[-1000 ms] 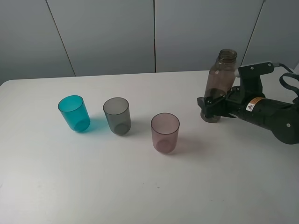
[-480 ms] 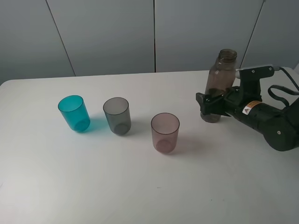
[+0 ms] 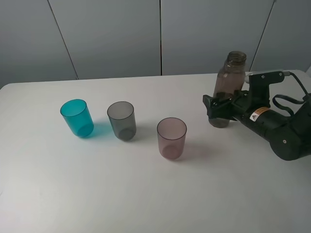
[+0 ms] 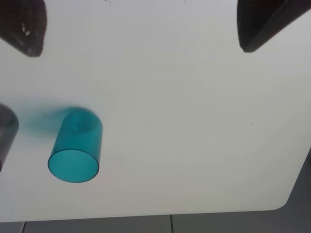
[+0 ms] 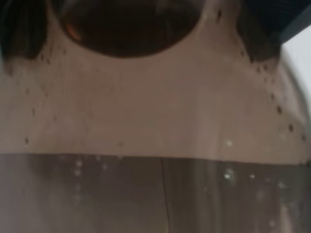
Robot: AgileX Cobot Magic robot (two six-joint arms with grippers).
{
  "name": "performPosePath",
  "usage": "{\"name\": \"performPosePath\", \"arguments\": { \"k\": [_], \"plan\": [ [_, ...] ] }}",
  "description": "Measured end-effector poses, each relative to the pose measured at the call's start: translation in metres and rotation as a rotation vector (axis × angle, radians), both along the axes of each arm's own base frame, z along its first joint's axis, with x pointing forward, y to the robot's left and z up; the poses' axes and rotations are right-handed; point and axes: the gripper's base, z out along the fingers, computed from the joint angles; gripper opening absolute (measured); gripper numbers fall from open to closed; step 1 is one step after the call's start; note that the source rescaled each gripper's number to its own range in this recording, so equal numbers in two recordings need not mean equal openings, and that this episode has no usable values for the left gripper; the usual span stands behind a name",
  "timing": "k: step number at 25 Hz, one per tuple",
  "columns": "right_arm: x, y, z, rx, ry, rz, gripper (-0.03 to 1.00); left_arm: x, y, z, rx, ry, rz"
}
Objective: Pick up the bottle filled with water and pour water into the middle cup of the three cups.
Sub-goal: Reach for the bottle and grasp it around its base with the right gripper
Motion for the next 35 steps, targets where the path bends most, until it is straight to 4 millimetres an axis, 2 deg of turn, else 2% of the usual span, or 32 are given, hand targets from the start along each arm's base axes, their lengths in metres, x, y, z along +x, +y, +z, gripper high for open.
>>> {"name": "performPosePath", "arguments": {
  "k": [10,30,31,32,33,35],
  "plan": [
    [0.0079,0.002,0.0006,0.001,-0.028,0.002,1.0,0.0,0.0,0.0,0.0,0.0,0.0],
    [0.008,0.0026,0.0013,-0.058,-0.055,0.029,1.0,0.0,0.0,0.0,0.0,0.0,0.0],
    [0.008,0.0026,0.0013,-0.058,-0.055,0.029,0.97,0.0,0.0,0.0,0.0,0.0,0.0],
    [0.008,0.0026,0.0013,-0.058,-0.055,0.029,0.86,0.0,0.0,0.0,0.0,0.0,0.0],
    [0.008,0.0026,0.0013,-0.058,-0.055,0.029,0.66,0.0,0.0,0.0,0.0,0.0,0.0],
    [0.0083,0.0024,0.0015,-0.058,-0.057,0.025,0.0,0.0,0.0,0.0,0.0,0.0,0.0]
  ]
}}
